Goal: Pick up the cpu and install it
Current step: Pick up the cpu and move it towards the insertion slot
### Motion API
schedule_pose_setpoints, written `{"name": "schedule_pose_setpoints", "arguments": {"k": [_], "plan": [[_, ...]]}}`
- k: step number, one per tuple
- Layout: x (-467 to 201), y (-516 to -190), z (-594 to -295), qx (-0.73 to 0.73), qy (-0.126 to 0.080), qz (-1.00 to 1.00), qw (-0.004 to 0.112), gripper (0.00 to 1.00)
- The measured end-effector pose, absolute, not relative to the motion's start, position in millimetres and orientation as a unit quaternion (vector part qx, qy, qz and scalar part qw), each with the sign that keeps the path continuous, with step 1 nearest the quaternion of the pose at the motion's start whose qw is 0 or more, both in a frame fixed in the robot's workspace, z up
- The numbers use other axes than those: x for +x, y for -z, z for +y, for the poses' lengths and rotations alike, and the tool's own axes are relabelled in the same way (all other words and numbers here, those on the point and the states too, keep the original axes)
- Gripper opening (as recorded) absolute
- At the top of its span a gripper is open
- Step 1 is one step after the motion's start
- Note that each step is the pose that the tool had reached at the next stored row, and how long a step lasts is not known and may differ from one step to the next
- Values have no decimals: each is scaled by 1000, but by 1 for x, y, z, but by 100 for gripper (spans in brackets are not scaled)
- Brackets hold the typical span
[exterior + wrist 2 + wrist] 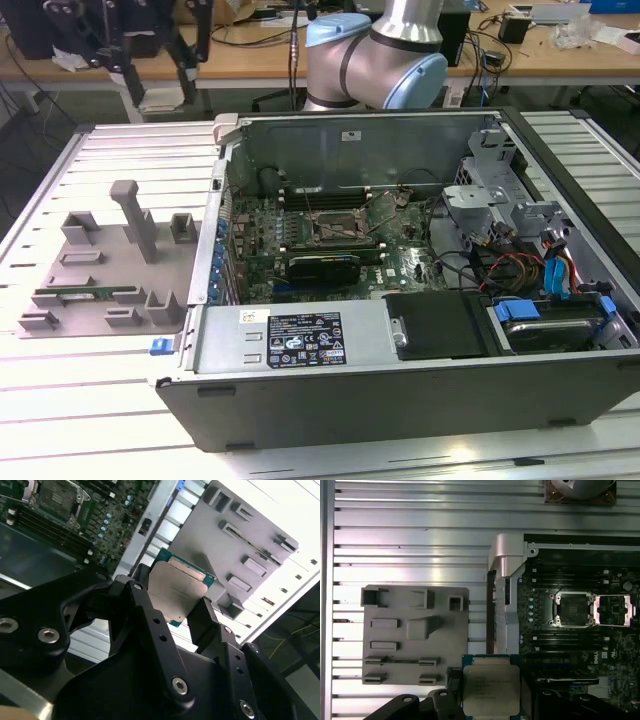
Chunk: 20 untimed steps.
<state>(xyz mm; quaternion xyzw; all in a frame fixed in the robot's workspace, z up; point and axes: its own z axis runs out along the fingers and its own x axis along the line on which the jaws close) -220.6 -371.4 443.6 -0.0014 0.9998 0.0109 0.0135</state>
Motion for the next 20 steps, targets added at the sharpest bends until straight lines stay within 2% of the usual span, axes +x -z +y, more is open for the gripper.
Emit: {"name": "schedule_pose_setpoints", "arguments": {"k": [20], "plan": [[-118, -444, -371, -1, -11, 1000, 13, 55]]}}
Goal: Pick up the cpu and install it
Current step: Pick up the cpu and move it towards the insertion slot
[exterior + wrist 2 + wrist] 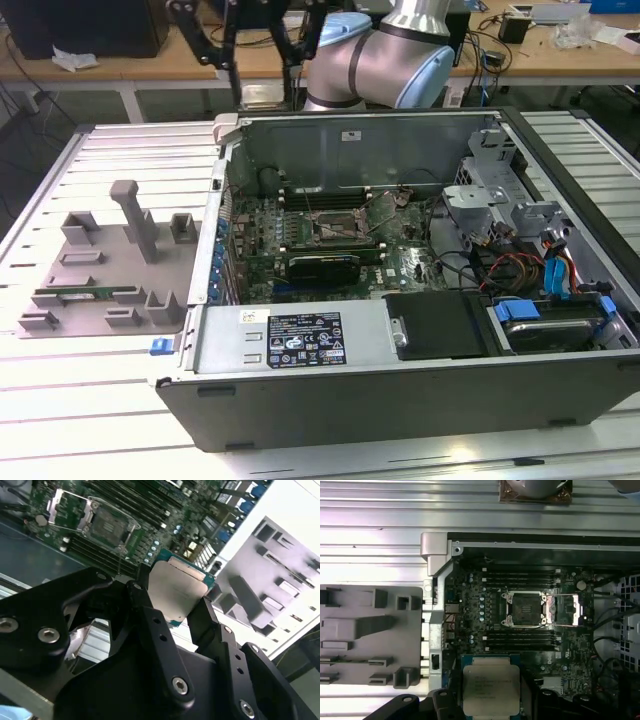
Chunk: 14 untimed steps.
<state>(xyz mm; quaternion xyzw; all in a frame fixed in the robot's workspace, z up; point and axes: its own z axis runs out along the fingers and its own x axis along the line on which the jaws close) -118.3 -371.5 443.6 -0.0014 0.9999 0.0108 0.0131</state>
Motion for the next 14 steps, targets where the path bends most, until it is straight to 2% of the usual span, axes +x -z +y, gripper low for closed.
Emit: {"name": "schedule_pose_setpoints", "arguments": {"k": [7, 14], "plan": [[-72, -444, -371, -1, -11, 1000, 13, 55], [-69, -440, -371, -1, -11, 1000, 12, 55]]}}
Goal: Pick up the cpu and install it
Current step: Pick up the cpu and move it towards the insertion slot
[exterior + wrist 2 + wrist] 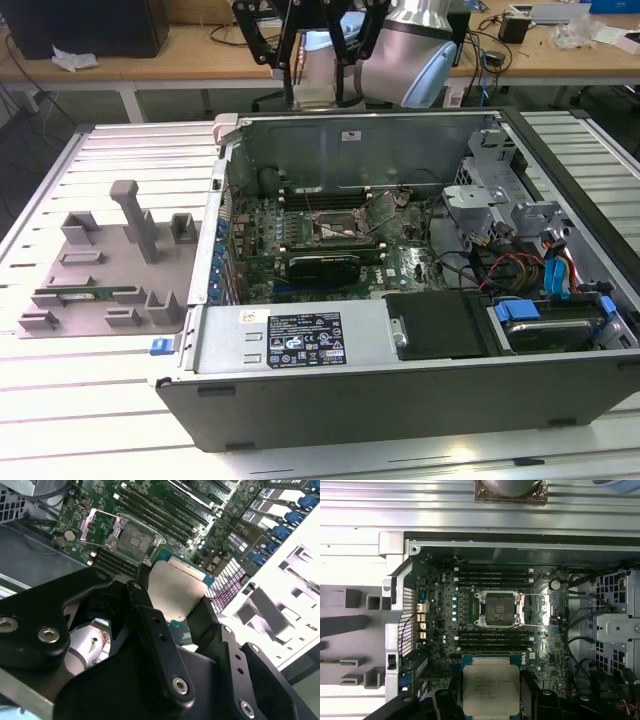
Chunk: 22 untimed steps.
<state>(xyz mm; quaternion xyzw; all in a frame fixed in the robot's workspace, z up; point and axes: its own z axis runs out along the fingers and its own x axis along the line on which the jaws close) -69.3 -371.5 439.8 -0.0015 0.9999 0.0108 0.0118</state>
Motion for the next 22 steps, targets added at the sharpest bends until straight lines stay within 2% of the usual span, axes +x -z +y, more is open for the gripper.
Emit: {"name": "schedule_pose_setpoints", "arguments": {"k": [22], "plan": [[-48, -391, -371, -1, -11, 1000, 0, 55]]}}
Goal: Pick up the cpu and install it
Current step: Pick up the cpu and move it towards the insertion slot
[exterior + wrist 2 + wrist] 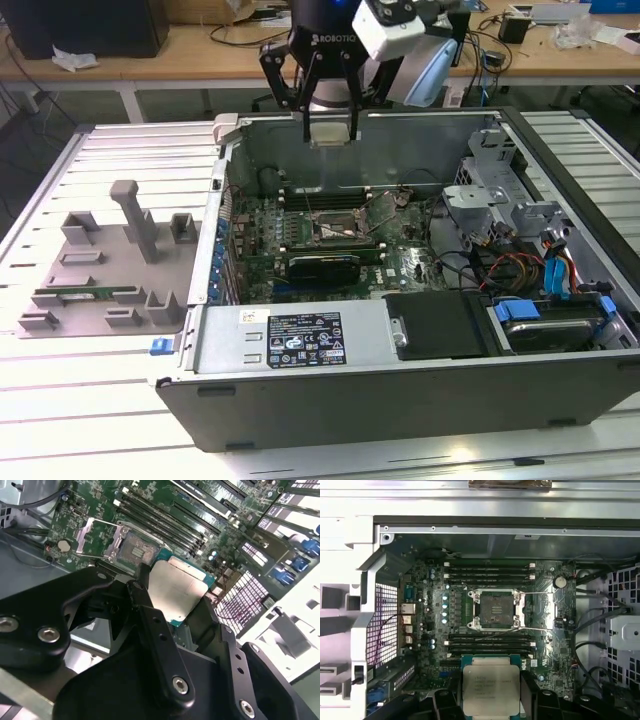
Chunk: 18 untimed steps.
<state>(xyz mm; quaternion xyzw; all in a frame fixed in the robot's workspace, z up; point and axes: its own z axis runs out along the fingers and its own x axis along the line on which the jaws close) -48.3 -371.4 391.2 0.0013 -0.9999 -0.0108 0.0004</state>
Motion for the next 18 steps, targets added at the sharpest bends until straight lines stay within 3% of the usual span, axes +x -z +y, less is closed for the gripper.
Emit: {"name": "schedule_pose_setpoints", "arguments": {"k": [18], "plan": [[-40, -350, -371, 1, 11, -1000, 5, 55]]}}
